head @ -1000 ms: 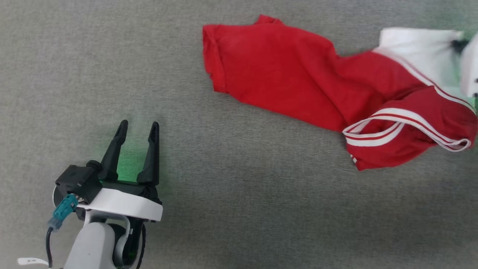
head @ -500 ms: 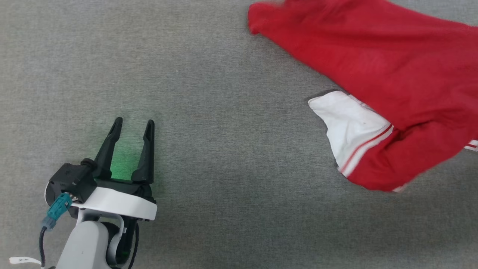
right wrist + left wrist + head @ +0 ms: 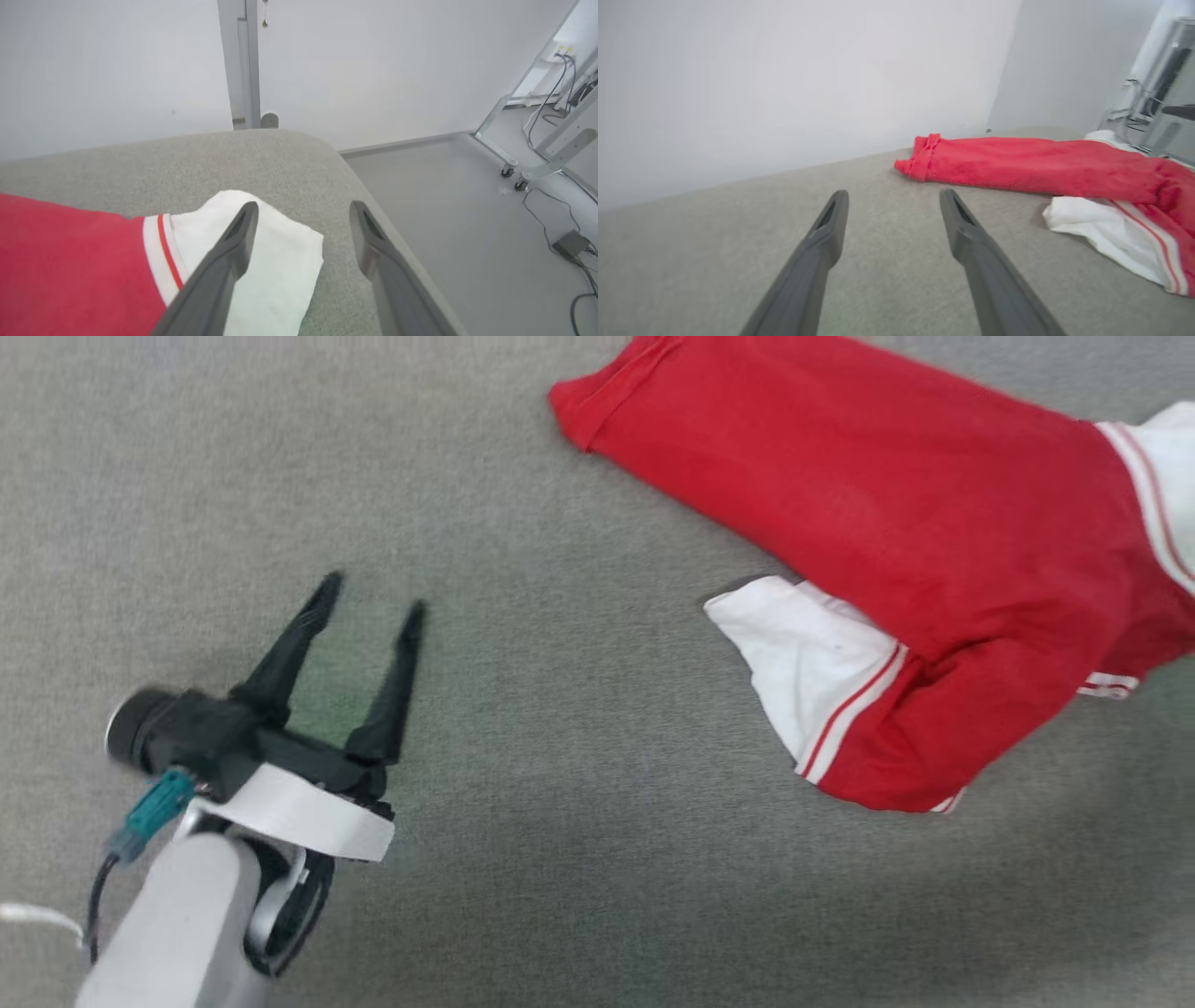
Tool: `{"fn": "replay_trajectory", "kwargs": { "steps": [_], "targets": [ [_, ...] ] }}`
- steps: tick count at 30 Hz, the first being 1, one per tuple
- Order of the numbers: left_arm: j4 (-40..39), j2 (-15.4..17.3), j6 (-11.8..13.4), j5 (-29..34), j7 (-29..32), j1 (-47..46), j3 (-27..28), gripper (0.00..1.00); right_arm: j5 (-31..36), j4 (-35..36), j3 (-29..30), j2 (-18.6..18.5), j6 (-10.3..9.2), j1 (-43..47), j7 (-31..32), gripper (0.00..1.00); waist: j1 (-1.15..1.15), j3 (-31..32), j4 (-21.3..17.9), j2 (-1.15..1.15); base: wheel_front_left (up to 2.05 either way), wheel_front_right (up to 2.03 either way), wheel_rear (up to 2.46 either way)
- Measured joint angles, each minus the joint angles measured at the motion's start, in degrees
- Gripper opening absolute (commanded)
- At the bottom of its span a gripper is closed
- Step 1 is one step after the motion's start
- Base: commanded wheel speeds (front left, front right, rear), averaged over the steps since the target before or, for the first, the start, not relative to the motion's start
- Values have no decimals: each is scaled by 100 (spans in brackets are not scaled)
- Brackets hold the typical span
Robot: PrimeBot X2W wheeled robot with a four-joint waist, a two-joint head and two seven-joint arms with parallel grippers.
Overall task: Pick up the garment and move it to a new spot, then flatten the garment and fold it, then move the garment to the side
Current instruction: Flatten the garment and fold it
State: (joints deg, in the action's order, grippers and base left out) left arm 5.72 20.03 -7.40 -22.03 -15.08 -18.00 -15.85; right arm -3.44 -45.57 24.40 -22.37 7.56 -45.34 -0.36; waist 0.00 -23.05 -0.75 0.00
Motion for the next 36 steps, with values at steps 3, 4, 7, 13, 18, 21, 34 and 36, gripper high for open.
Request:
{"fn": "replay_trajectory", "kwargs": {
  "steps": [3,4,7,13,18,21,34,36],
  "targets": [
    [-49,546,-9,-187,0,-430,-646,100,-2,372,-143,163,0,298,-412,100,0,156,-121,0,0,0,0],
    [-38,758,-9,-280,0,-608,-927,100,-10,519,-234,243,0,426,-530,100,0,196,-180,0,0,0,0],
    [-53,1168,-10,-778,252,-1295,-1689,100,-131,946,-457,543,0,833,-767,100,0,298,-382,0,0,0,0],
    [-52,1770,-14,-2595,2464,-2527,-3464,100,-394,1658,-790,1146,0,1518,-926,100,0,374,-893,0,0,0,0],
    [157,1915,-13,-3716,3862,-3446,-4184,100,-468,2029,-1036,1488,0,1794,-914,100,0,301,-1343,0,0,0,0],
    [438,1868,-12,-3991,4265,-3812,-4459,100,-493,2215,-1147,1626,0,1887,-894,100,0,205,-1581,0,0,0,0],
    [1447,1646,-12,-4571,4334,-4411,-5186,0,-557,2474,-1360,1848,0,1951,-888,100,0,-201,-2185,0,0,0,0],
    [1526,1593,-12,-4735,4169,-4410,-5172,0,-536,2515,-1356,1852,0,1951,-873,100,0,-203,-2157,0,0,0,0]
  ]
}}
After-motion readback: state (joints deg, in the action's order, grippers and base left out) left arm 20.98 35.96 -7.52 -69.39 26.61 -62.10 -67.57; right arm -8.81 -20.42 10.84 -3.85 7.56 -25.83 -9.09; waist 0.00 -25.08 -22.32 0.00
